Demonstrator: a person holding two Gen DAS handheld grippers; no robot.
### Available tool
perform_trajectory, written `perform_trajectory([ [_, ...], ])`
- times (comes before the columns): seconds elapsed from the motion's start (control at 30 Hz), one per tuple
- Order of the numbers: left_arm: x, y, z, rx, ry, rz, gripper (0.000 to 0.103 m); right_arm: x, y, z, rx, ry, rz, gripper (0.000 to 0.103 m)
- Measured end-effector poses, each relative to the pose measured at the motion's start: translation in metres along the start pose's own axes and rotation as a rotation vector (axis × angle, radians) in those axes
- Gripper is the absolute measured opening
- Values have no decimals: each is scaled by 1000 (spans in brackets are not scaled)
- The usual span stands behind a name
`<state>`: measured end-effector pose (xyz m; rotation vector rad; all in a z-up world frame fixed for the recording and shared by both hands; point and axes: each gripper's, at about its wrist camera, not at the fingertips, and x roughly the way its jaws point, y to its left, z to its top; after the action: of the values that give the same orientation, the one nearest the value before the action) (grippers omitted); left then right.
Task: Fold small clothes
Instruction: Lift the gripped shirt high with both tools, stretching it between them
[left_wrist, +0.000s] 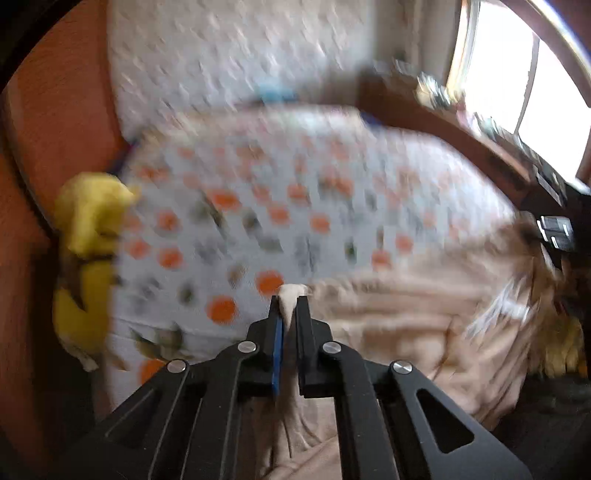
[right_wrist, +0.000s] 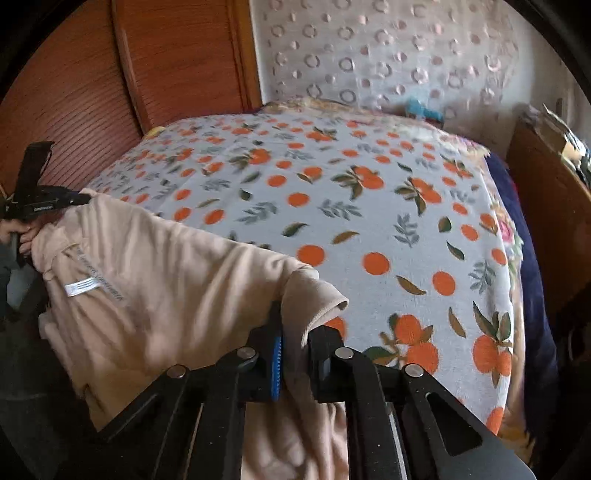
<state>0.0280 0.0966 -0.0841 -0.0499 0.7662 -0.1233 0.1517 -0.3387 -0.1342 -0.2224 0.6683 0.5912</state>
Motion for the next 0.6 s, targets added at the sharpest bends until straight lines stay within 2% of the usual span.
perform_trajectory([
  [0.07,-38,-6,10,-6,-104,-27,6,-30,8,6,17,-58,43,10],
  [0.2,-110,-28,39,33,-279,-49,6,-116,32,33,-47,-248,16,9],
  [0.3,-152,-37,60,53,-380,-71,6,-173,42,55,-74,-377,0,9],
  [0.37,-184,-42,74,63,-458,-75,6,-211,50,68,-102,-458,-41,9],
  [0.47,-229,-49,97,94,-584,-42,6,-264,65,87,-157,-571,-100,9],
  [0.6,-276,-48,127,118,-718,9,6,-320,82,108,-214,-678,-162,9],
])
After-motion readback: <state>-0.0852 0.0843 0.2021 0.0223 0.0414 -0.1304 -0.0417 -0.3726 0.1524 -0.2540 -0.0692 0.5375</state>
